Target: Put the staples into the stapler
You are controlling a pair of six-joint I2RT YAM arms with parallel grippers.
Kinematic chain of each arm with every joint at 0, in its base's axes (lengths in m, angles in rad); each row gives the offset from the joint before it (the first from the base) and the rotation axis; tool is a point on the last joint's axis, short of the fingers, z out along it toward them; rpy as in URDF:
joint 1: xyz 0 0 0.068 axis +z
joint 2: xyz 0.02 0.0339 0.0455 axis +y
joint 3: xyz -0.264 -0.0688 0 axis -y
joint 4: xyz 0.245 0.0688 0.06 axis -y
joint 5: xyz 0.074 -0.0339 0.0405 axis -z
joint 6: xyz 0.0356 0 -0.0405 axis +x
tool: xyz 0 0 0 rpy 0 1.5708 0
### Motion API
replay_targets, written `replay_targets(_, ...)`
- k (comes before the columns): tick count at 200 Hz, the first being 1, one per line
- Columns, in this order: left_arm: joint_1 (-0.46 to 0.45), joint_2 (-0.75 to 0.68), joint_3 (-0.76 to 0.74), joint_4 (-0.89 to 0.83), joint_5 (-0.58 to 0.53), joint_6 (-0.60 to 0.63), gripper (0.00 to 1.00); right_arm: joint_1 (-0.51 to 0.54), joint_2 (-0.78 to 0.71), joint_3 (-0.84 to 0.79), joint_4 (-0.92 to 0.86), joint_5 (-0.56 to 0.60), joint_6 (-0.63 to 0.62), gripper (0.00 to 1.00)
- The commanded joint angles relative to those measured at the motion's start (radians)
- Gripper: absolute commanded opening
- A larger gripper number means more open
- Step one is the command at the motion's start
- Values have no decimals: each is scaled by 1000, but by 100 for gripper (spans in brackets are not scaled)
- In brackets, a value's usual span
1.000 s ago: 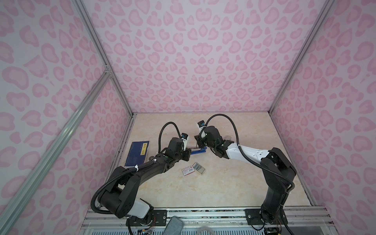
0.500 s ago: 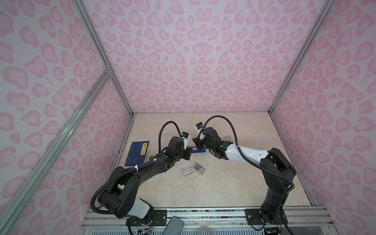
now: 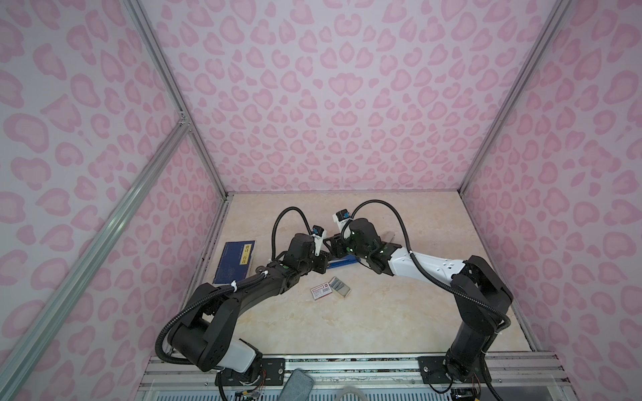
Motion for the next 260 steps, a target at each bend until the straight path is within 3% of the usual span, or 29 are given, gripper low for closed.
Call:
replay_targets(1,-7,24,-1,24,-14,11,23,-18,-19,-41,46,9,41,53)
replay_targets(32,-27,31,-7,22,-54,8,25,-51,-77,-118,58,16,47,53)
replay_targets(68,-27,34,41,-28,-61,-3,44,-94,-175,-226,46,16,46,53)
replay_targets(92,-27,73,106,-97,-63,-3,51,-127,-244,-309,45,10,52,53)
replay_targets(142,-26,201,212,-220,-45,2,53,-173,-347,-435,43,-10,65,53)
replay_targets(187,-26,244,228,-253,-53,-3,41,-189,-375,-483,63,-13,81,53)
replay_targets(206,-26,245,228,-261,-54,-5,40,-194,-376,-484,65,-14,85,53)
replay_targets(260,-26,191,296,-330,-32,47,61,-208,-394,-473,52,-33,76,54)
